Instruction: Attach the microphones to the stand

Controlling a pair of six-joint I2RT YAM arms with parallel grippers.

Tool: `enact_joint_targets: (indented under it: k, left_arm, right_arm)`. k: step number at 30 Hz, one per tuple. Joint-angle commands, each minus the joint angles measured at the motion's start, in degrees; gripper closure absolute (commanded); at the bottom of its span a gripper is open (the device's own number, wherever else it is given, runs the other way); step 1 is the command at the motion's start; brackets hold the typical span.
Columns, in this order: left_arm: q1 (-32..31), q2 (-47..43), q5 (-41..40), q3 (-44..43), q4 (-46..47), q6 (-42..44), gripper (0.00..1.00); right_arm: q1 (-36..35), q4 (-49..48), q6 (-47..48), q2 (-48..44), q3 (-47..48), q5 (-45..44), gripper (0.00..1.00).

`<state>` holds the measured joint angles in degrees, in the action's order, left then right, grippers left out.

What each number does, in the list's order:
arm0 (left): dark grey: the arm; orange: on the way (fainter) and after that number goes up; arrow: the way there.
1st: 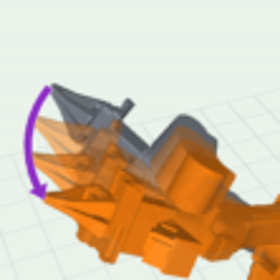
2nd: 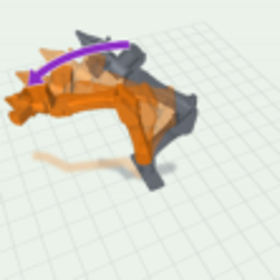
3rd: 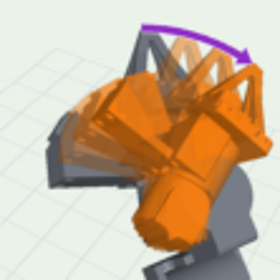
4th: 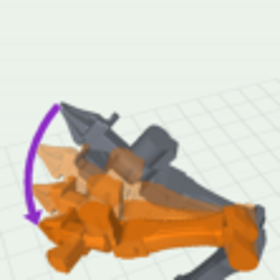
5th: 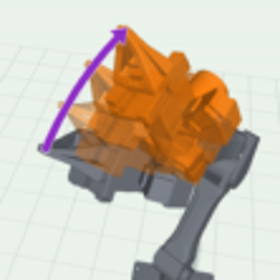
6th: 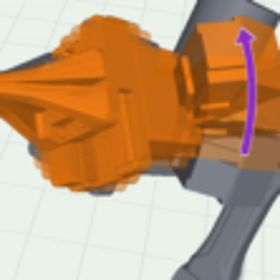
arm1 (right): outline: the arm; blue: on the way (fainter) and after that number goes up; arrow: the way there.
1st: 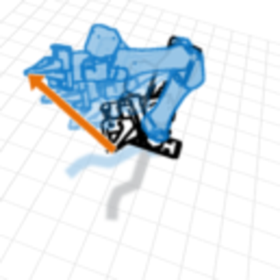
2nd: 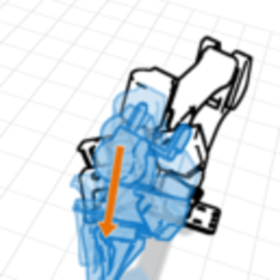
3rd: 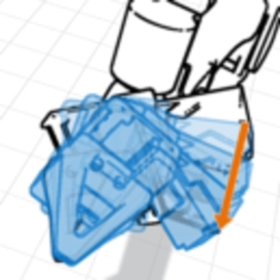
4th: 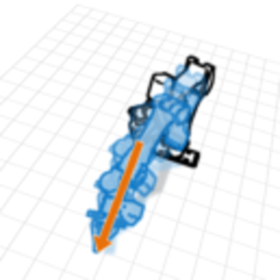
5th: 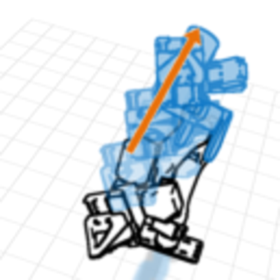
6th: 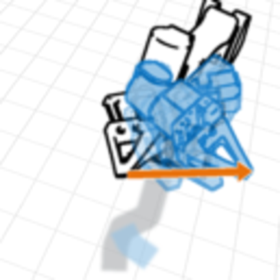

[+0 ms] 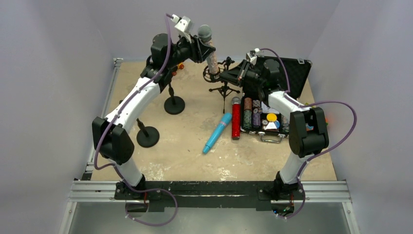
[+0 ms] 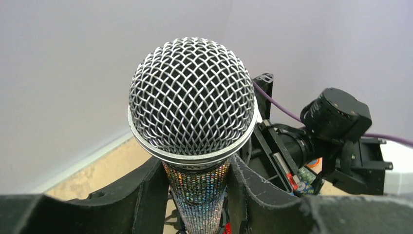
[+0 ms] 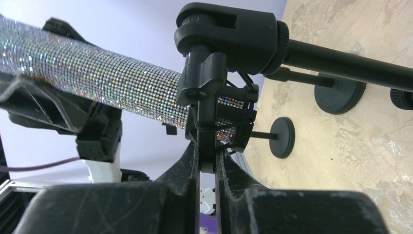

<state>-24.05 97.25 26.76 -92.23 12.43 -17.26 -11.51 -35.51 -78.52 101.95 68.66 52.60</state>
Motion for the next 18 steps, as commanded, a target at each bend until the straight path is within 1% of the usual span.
enact_joint_targets:
  k: [1, 3, 4, 7, 10, 15, 18]
  left_arm:
    - [0.9, 7.1, -2.9, -11.0, -26.5, -4.8, 1.0]
    - [0.7, 10.3, -1.9, -15.3, -31.2, -2.7, 1.0]
    - [0.5, 10.8, -1.9, -15.3, -31.2, -1.2, 1.0]
    - [-0.7, 9.2, -4.4, -9.2, -26.5, 4.5, 1.0]
    - [-1.6, 9.7, -3.8, -7.6, -27.7, 6.7, 1.0]
    - [-1.6, 13.3, 3.0, -12.3, -39.1, 3.6, 1.0]
    - [-1.2, 16.2, 5.6, -16.5, -47.0, 2.4, 1.0]
  right_arm:
    - [0.4, 0.9, -1.3, 0.3, 2.4, 0.3, 1.0]
    - [0.4, 1.3, -1.3, 0.3, 2.5, 0.4, 1.0]
    - [0.3, 1.3, -1.4, 0.2, 2.6, 0.4, 1.0]
    - [0.4, 1.7, -1.4, 0.2, 3.0, 0.5, 1.0]
    - [0.4, 2.0, -1.3, 0.7, 3.4, 0.7, 1.0]
    - [0.4, 3.7, 0.5, 1.1, 3.3, 0.6, 1.0]
    - [0.4, 4.2, 1.0, 1.1, 3.2, 0.4, 1.0]
